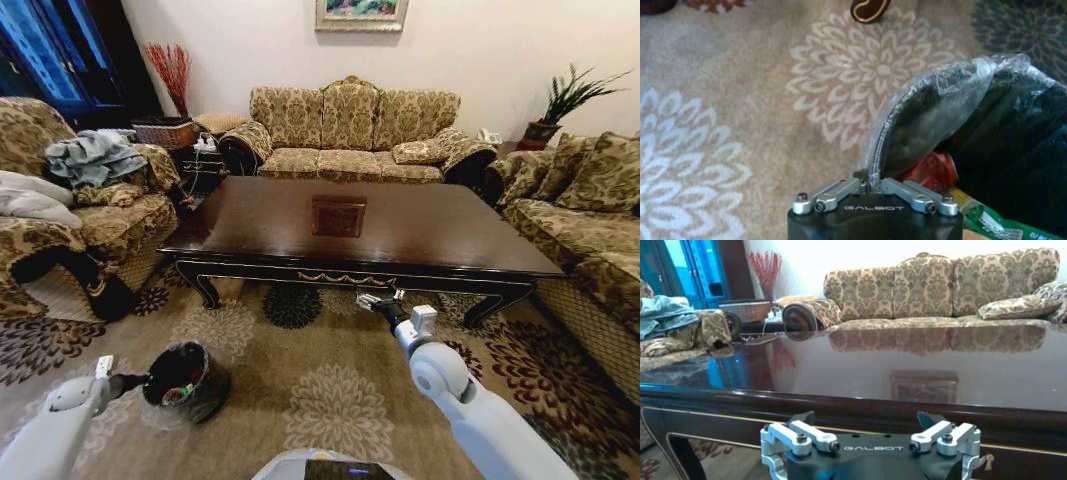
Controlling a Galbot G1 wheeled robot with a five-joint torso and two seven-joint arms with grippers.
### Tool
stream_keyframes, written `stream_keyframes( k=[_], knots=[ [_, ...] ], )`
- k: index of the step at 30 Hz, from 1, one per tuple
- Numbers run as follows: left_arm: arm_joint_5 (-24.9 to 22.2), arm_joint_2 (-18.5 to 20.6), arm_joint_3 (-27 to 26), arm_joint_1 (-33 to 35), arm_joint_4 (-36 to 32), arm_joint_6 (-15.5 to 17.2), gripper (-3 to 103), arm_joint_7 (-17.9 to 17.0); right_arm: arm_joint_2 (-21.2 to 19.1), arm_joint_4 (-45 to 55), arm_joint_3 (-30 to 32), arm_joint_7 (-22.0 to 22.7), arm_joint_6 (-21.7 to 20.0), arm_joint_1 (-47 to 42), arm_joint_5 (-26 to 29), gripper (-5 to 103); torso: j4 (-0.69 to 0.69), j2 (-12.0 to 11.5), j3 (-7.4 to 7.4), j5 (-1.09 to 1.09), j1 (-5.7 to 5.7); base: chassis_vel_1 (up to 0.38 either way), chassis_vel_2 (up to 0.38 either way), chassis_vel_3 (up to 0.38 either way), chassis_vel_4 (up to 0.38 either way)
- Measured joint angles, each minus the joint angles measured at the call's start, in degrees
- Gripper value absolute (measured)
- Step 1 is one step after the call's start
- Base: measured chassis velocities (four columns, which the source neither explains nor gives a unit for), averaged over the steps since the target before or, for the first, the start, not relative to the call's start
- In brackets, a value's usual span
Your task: Move to the front of the table and place the trash on the table into the trash bin.
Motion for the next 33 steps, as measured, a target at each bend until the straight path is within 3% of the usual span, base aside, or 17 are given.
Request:
stream_keyframes(
  k=[15, 19, 24, 31, 33],
  knots=[
    [0.5, -1.5, 0.0, -0.4, 0.4, -0.6, -3, -0.8, -0.4, 0.4, 0.2, 0.6, 0.0, -0.5, 0.0, 100, -0.01, 0.0, 0.0, 0.01, 0.0, 0.0, 0.0, 0.0, 0.0],
    [0.5, -1.5, 0.0, -0.6, 0.7, -0.7, 13, -0.7, -0.8, 0.5, 0.3, 0.2, -0.1, -0.6, 0.0, 100, -0.01, 0.0, 0.0, 0.05, 0.0, 0.0, 0.0, 0.0, 0.0],
    [0.6, -1.9, -0.1, -0.3, 0.7, -0.7, 23, -0.7, -0.9, 0.6, 0.3, 0.1, -0.1, -0.5, 0.0, 100, 0.0, 0.0, 0.0, -0.01, 0.0, 0.0, 0.0, 0.0, 0.0],
    [0.4, -2.0, -1.2, 1.0, -0.1, -0.8, 57, -0.7, -1.3, 0.9, 0.6, 0.1, -0.1, -0.3, 0.2, 100, 0.0, 0.0, 0.0, 0.0, 0.0, 0.0, 0.0, 0.0, 0.0],
    [0.3, -1.9, -1.4, 1.2, -0.3, -0.9, 57, -0.7, -1.4, 0.9, 0.7, 0.2, -0.1, -0.2, 0.3, 100, 0.0, 0.0, 0.0, 0.0, 0.0, 0.0, 0.0, 0.0, 0.0]
  ],
)
